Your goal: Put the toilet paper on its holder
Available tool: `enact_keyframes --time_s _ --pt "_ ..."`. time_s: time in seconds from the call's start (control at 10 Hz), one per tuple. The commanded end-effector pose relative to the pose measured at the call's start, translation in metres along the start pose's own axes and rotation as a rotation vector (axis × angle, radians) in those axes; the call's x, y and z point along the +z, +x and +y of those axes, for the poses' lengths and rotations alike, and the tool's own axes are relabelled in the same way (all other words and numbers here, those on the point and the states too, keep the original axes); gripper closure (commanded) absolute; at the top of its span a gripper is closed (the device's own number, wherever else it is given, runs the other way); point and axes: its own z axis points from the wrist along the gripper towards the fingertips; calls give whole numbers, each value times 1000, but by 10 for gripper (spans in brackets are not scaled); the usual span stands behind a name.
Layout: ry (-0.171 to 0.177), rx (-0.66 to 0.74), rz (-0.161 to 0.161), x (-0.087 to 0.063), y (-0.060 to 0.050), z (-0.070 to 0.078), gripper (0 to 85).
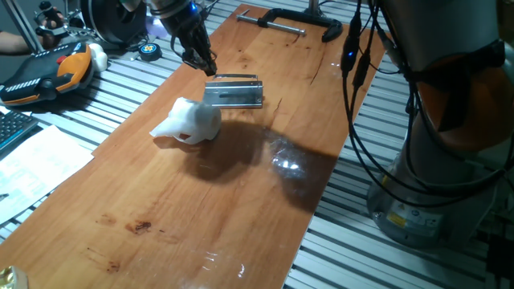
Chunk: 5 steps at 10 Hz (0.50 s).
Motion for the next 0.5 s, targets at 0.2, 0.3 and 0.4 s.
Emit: enact_keyframes --time_s 0.2,0.3,0.4 --pt "-24 72 -63 0 0 0 843" --pt "-1 37 -37 0 0 0 843" --pt "-5 19 -30 0 0 0 843"
